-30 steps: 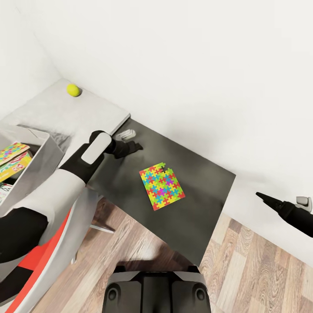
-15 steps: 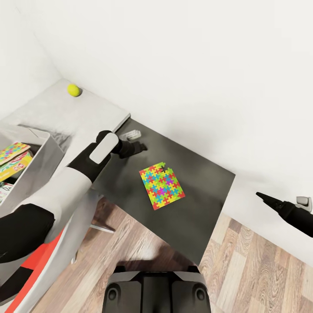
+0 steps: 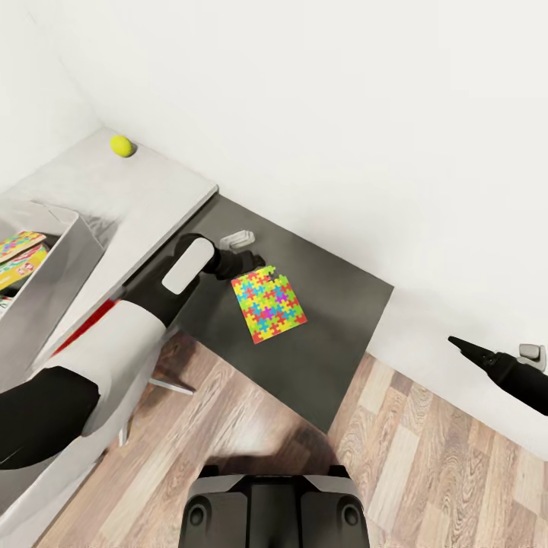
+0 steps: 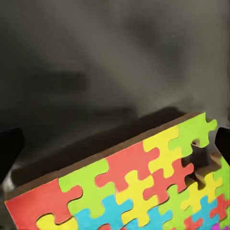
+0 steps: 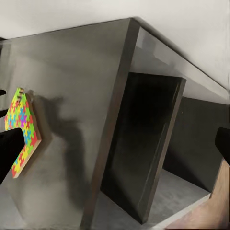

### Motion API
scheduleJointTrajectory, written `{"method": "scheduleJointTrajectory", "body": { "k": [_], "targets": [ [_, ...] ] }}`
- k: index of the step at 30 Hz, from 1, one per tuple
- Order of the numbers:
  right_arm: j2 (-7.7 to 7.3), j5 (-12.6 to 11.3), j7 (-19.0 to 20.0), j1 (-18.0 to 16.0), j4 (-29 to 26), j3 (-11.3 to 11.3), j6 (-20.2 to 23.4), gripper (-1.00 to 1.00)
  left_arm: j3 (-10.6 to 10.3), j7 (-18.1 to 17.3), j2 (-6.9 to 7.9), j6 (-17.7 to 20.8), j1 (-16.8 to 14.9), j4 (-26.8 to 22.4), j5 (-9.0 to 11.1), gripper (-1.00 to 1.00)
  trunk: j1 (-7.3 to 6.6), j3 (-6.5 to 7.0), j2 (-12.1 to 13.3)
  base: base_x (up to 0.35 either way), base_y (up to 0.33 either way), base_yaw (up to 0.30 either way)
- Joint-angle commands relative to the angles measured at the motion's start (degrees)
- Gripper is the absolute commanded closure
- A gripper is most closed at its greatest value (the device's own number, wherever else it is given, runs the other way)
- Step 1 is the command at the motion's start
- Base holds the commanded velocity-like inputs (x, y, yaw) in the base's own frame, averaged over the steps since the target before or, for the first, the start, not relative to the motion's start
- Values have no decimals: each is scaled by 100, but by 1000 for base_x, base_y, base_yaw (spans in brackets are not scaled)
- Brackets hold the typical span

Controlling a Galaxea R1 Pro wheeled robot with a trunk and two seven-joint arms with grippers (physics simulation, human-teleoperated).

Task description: Put all the toys in the child's room - the three board games (two on the bed and one on the table), the two jigsaw puzzles on the table, and the tennis ball on the table - inside the toy box on the table in the child's room.

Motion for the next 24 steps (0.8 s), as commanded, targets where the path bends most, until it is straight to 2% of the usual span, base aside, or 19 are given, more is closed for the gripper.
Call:
{"method": "scheduleJointTrajectory", "body": {
  "k": [1,24],
  "targets": [
    [0,5,19,-5,1,-7,34,-100,-15,62,-1,-5,3,359,131,-100,3,-8,-7,-127,-102,0],
    [0,5,30,-5,2,-7,34,-100,-37,-69,-8,-7,55,360,106,-100,3,-8,-7,-46,-36,0]
  ]
}}
